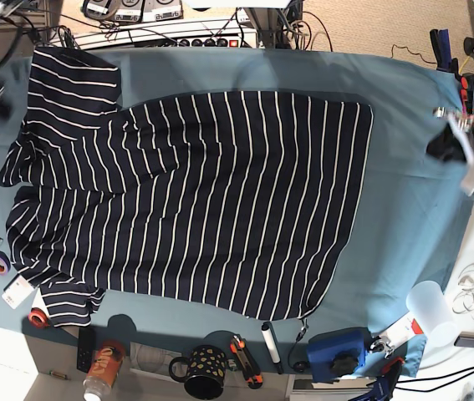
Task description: Layout the t-shirt on the table in an organized manner, then fold the t-shirt properly
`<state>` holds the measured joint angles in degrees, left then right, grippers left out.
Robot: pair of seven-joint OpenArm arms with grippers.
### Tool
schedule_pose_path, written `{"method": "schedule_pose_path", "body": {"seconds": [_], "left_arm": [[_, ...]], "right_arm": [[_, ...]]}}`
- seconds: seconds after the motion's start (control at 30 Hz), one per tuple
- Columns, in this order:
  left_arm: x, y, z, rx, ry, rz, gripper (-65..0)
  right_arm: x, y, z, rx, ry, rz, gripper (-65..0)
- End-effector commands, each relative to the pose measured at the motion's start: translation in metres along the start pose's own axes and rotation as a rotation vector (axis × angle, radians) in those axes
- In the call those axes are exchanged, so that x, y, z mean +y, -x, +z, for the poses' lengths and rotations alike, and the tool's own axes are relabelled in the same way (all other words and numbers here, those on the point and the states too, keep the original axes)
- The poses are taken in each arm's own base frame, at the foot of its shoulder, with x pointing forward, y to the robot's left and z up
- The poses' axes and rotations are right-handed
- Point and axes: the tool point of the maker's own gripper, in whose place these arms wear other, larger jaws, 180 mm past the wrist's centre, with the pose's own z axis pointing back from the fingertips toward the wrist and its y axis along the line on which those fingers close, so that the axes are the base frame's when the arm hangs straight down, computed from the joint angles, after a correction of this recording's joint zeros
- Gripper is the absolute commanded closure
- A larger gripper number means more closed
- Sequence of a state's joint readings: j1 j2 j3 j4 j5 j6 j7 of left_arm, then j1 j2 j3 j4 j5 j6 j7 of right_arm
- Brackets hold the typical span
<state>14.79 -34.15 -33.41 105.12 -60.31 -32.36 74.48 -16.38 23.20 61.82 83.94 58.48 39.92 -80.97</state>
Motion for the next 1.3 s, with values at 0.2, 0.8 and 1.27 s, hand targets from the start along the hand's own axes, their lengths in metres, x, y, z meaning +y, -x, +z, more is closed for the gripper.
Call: {"method": "schedule_pose_path", "body": {"seconds": [0.2,0.8,1.27], "left_arm": [[0.007,0.004,0.028,-0.104,-0.014,0.084,-6.5],[0.008,0.002,0.034,-0.120,-0.014,0.099,-6.5],[0.008,-0.001,0.034,-0.138,-0.013,0.092,-6.5]], "right_arm": [[-0.008,0.045,-0.004,0.073,0.069,-0.043,-21.6],[0.048,0.100,-0.050,0.306,-0.066,0.049,-21.6],[0.008,0.058,0.000,0.099,-0.026,-0.055,-21.7]]}}
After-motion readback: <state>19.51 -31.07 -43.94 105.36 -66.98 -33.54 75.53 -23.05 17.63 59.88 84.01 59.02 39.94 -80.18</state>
